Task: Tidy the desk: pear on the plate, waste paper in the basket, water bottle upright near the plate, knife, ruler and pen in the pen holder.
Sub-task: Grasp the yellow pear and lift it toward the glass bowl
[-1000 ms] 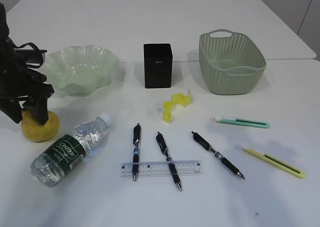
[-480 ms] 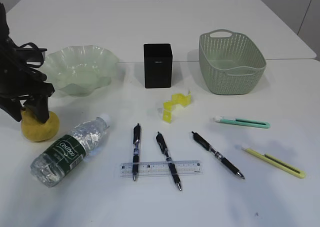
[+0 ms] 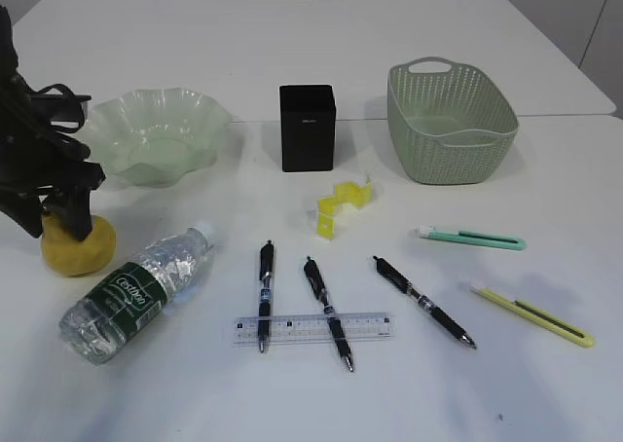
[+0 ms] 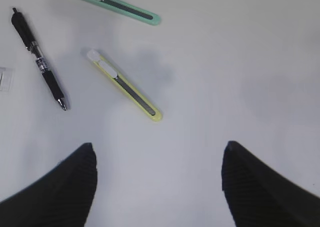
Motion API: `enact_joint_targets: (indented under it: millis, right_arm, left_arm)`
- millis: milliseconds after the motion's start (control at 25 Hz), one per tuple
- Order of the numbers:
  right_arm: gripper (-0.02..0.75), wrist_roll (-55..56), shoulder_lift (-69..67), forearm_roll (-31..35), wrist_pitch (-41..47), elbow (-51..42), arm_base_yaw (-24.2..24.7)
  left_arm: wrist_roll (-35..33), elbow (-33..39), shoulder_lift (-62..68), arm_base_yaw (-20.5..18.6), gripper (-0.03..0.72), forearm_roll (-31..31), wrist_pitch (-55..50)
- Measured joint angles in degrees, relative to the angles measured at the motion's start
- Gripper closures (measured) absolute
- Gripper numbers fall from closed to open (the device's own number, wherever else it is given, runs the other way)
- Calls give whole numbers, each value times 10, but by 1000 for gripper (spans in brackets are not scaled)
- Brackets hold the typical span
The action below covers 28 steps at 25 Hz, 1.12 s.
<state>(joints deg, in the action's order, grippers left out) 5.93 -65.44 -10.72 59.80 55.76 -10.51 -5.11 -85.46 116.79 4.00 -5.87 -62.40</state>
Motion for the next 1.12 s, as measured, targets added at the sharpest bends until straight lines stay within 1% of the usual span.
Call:
enact_joint_targets:
  millis: [160, 480, 920, 1120]
  right_arm:
    - [162, 0, 0, 0, -2, 0, 0]
    - [162, 0, 0, 0, -4, 0, 0]
    - [162, 0, 0, 0, -4, 0, 0]
    - [162, 1, 0, 0, -7, 0, 0]
  left_arm:
    - [0, 0, 0, 0, 296, 10, -4]
    - [0, -1, 0, 0, 364, 11, -7]
    - [0, -7, 0, 0, 372, 13, -21]
    - [0, -45, 0, 0, 373, 14, -60]
